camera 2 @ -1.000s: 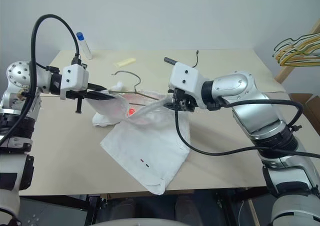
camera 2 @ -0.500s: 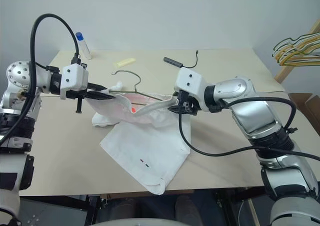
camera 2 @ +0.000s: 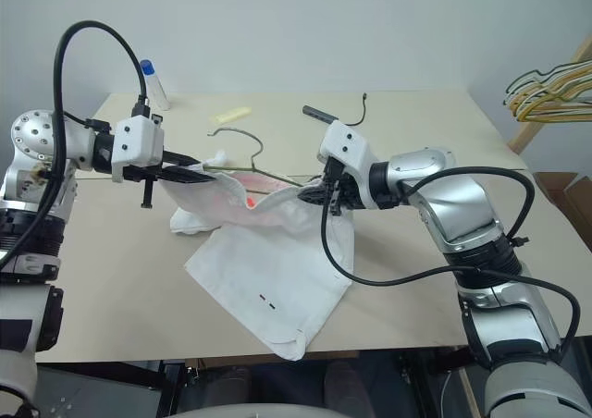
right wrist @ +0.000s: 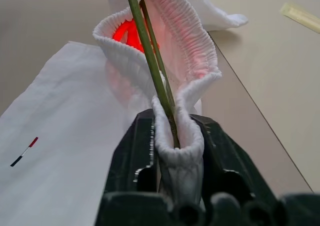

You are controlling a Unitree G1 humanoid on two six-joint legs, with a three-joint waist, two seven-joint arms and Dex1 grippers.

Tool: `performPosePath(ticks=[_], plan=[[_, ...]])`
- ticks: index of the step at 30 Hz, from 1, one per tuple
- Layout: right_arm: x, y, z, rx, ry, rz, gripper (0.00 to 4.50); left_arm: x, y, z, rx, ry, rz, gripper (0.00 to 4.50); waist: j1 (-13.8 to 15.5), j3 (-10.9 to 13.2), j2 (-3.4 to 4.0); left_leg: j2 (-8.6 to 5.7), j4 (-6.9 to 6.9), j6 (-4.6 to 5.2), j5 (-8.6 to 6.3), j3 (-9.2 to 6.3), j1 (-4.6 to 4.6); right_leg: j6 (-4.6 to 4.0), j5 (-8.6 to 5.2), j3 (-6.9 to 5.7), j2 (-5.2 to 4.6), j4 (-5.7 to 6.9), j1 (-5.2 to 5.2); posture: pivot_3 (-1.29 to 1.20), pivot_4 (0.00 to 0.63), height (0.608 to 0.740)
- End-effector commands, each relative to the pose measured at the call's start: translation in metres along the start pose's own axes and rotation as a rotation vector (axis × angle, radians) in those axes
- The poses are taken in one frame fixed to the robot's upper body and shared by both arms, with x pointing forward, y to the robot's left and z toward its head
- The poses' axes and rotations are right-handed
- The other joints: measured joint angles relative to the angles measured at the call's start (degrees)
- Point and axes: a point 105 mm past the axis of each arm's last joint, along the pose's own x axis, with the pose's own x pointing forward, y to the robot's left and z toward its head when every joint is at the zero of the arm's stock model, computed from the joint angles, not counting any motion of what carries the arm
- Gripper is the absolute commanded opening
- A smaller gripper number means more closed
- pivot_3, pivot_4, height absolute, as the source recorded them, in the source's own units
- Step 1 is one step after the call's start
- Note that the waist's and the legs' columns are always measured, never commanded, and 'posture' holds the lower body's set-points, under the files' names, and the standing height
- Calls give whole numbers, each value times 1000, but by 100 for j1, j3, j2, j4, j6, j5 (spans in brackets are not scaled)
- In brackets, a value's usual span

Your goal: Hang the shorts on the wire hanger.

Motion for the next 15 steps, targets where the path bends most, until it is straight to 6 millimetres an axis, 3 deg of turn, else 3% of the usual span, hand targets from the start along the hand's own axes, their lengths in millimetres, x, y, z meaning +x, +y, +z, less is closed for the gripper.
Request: performPosePath(ticks=[1,4,11,15], plan=[[-6,-7,13,-48,-37,-45,164,-10,11,12,49,-27,64,0,0,0,0,0,0,0,0,0,0,0,0,0,0,0,0,-25,0,740],[-5,-8,13,-57,-36,-49,122,-10,11,12,32,-44,67,0,1,0,0,0,0,0,0,-1,0,0,0,0,0,1,0,-26,0,740],[-8,-8,14,-53,-49,-60,92,-13,32,18,17,-114,200,2095,0,0,0,-1,0,0,0,-1,0,0,0,0,0,0,0,-35,0,740],[-17,-9,12,-34,-56,-88,89,-47,67,54,-10,-379,440,3305,10,0,-1,0,1,0,0,-2,-3,0,0,-2,-1,0,0,-53,0,740]])
